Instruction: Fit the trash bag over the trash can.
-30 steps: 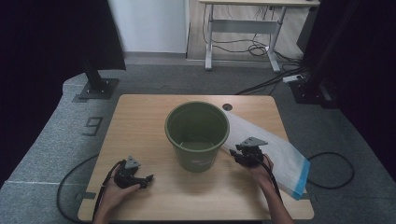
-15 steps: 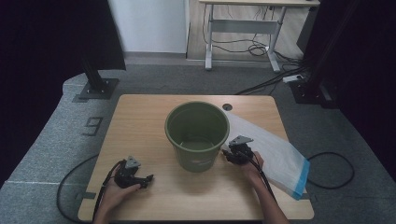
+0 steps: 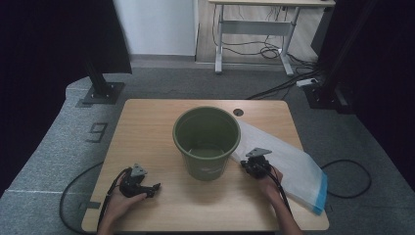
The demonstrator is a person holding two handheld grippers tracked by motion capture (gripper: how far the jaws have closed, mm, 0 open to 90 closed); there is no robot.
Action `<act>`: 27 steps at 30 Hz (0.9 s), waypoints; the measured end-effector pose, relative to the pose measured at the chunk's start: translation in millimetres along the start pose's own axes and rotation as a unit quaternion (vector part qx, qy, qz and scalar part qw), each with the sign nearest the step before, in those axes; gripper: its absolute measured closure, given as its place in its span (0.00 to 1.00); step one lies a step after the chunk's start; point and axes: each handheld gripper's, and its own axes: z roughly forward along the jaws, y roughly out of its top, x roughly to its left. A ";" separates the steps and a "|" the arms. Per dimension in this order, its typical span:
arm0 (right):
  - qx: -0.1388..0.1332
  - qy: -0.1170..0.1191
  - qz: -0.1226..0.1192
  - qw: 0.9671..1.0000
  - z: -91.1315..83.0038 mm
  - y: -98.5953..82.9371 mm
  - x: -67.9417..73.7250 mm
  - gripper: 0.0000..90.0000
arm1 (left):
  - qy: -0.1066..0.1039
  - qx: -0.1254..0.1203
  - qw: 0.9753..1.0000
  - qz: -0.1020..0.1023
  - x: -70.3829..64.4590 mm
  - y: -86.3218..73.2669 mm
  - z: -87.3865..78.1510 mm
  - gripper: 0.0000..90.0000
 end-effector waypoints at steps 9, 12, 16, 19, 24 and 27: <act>0.005 0.008 0.014 1.000 -31.6 -25.9 -1.7 0.96 | 0.002 0.006 1.000 -0.004 0.9 0.3 -1.1 0.20; -0.016 0.011 0.010 1.000 -30.4 -19.4 -2.1 0.73 | 0.002 0.005 1.000 -0.004 1.0 0.3 -0.9 0.20; -0.036 0.037 0.030 0.998 -19.5 -1.7 -6.1 0.56 | 0.004 0.004 1.000 -0.005 0.8 0.4 -0.5 0.20; -0.050 0.038 0.034 0.997 -9.5 10.6 -5.9 0.50 | 0.004 0.003 1.000 -0.006 0.6 0.4 -0.5 0.20; -0.056 0.032 0.024 0.998 1.7 21.5 -4.9 0.47 | 0.004 0.001 1.000 -0.005 0.7 0.5 0.1 0.20; -0.054 0.023 0.015 0.998 7.3 24.3 -2.2 0.47 | 0.005 0.000 1.000 -0.006 0.3 0.5 0.3 0.20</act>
